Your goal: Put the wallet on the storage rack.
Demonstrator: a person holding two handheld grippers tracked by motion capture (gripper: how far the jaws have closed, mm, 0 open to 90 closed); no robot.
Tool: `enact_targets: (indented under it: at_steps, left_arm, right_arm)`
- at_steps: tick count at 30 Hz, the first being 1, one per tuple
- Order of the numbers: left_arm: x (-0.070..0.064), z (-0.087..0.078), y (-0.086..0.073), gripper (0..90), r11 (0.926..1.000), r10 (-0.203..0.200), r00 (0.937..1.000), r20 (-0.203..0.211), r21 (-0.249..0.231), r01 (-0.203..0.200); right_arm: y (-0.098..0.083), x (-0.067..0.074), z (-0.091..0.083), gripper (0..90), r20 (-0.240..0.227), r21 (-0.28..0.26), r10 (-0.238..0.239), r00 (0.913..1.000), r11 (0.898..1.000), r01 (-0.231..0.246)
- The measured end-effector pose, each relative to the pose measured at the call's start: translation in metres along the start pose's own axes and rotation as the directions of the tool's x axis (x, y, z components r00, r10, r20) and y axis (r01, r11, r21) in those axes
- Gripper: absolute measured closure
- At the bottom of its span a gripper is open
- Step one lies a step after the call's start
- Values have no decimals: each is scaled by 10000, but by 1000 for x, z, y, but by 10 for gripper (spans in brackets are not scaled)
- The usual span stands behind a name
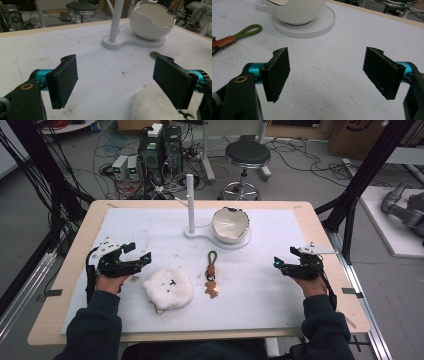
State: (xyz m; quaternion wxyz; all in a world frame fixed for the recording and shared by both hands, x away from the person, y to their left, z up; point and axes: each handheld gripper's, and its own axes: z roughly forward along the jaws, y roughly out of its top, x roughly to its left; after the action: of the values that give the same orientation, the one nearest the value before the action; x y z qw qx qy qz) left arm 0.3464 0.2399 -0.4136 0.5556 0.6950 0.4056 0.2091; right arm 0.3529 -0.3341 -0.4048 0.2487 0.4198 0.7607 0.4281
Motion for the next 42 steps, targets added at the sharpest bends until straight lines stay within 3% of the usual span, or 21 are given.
enact_targets:
  at_steps: [4,9,13,17,23,26,28,29,31,35,37,38,40,42]
  left_arm:
    - [-2,5,-1,202,9992,-162,9983,554,369,142]
    - [-3,10,-3,204,9974,-151,9981,593,706,109]
    - [-8,15,-6,205,9904,-4,9966,824,1378,-110]
    - [-15,23,-11,213,9678,389,9941,1012,2439,-627]
    - [-22,28,-17,256,9304,356,9835,1774,3533,-974]
    - [-23,33,-21,261,9049,397,9801,1946,4090,-1179]
    - [-23,35,-23,283,8948,281,9783,2054,4312,-1162]
    - [-23,36,-24,306,8940,205,9770,2123,4335,-1130]
    - [-22,36,-25,394,8898,9,9687,2481,4418,-1140]
    - [-22,36,-24,476,8864,-218,9669,2542,4522,-989]
    - [-23,35,-23,571,8890,-81,9649,2624,4436,-1132]
    - [-24,33,-22,625,8961,42,9638,2665,4268,-1219]
    - [-24,32,-21,726,9016,195,9620,2724,4110,-1347]
    - [-25,32,-18,735,9114,123,9627,2703,3929,-1220]
  right_arm:
    - [0,0,1,220,-54,-10,6,10000,10000,-7]
    - [0,1,1,220,-229,-14,-92,9997,10000,92]
    - [-2,1,1,220,-252,19,-27,9997,10000,27]
    - [-3,2,0,220,-188,77,-72,9998,9999,73]
    - [-2,8,1,220,-259,166,-257,9993,9995,261]
    - [-2,10,3,221,-343,236,-358,9988,9991,366]
    - [-2,10,5,221,-378,263,-385,9985,9989,395]
    - [-2,11,6,221,-411,341,-356,9985,9987,370]
    - [-3,10,7,221,-437,375,-375,9983,9985,392]
    - [-3,12,9,221,-496,495,-395,9980,9979,419]
    - [-3,13,9,221,-519,476,-420,9978,9979,444]
    - [-3,14,10,221,-523,476,-434,9977,9978,459]
    - [-2,16,11,221,-587,497,-431,9973,9977,460]
    - [-2,16,11,221,-625,486,-437,9971,9977,467]
